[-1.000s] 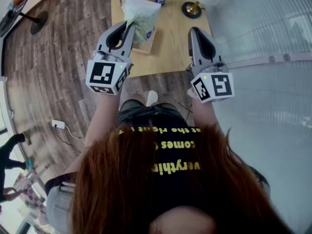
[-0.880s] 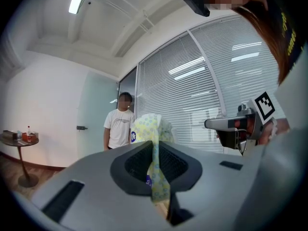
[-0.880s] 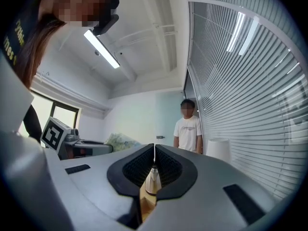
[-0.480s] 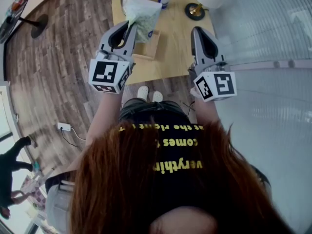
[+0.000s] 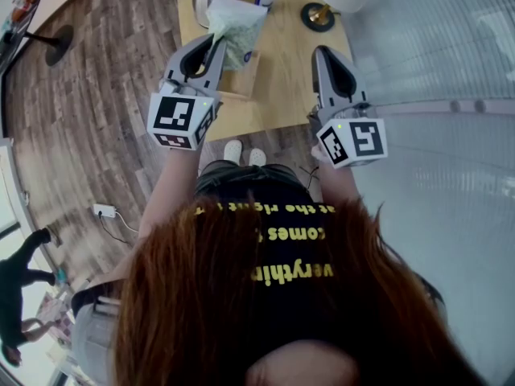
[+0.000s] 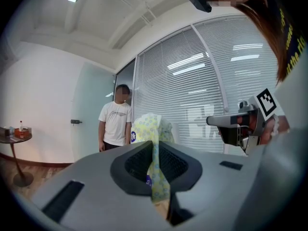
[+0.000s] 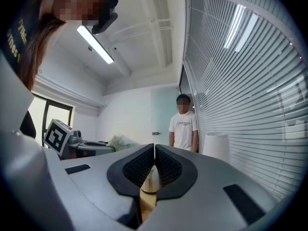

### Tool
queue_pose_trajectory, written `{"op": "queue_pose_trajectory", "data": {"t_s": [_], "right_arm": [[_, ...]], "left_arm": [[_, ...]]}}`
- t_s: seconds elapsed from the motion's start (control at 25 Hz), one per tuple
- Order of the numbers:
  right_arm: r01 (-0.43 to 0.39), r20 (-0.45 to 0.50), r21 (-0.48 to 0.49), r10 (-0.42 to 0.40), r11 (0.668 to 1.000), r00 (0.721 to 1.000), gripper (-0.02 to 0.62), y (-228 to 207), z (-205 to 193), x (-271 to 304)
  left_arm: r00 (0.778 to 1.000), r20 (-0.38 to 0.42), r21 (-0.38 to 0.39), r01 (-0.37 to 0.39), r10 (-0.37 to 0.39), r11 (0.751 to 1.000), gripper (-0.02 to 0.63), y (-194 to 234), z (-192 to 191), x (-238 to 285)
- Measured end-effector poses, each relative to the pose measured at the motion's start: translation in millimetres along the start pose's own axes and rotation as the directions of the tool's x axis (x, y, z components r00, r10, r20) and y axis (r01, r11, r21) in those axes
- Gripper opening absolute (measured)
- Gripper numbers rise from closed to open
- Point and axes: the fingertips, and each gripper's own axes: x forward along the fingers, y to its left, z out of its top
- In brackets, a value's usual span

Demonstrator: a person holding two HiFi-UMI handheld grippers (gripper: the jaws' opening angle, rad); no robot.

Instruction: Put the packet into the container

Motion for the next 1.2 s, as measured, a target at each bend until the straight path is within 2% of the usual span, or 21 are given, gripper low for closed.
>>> {"op": "queue_pose_trajectory", "data": {"t_s": [0.32, 0.52, 0.96, 1.2], "right_arm": [[-0.002, -0.015, 0.008, 0.002, 1.0, 1.0, 0.017, -1, -5, 0], [0.004, -0.021, 0.012, -0.003, 1.0, 1.0, 0.017, -2, -9, -3], [0.021, -0.02, 0.019, -0.021, 1.0, 1.0, 0.017, -9, -13, -1], [0.012, -0.019, 0.023, -0.011, 1.0, 1.0, 0.017, -14, -14, 1]], "left_arm": [[0.993, -0.115, -0.024, 0.001, -0.004, 1.0, 0.029, 5, -37, 12], [0.98, -0.198, -0.045, 0.002, -0.01, 0.999, 0.029, 9, -60, 20], [0.92, -0.382, -0.112, 0.047, -0.087, 0.993, 0.029, 9, -111, 44], [0.857, -0.498, -0.175, 0.054, -0.135, 0.983, 0.029, 7, -142, 52]]}}
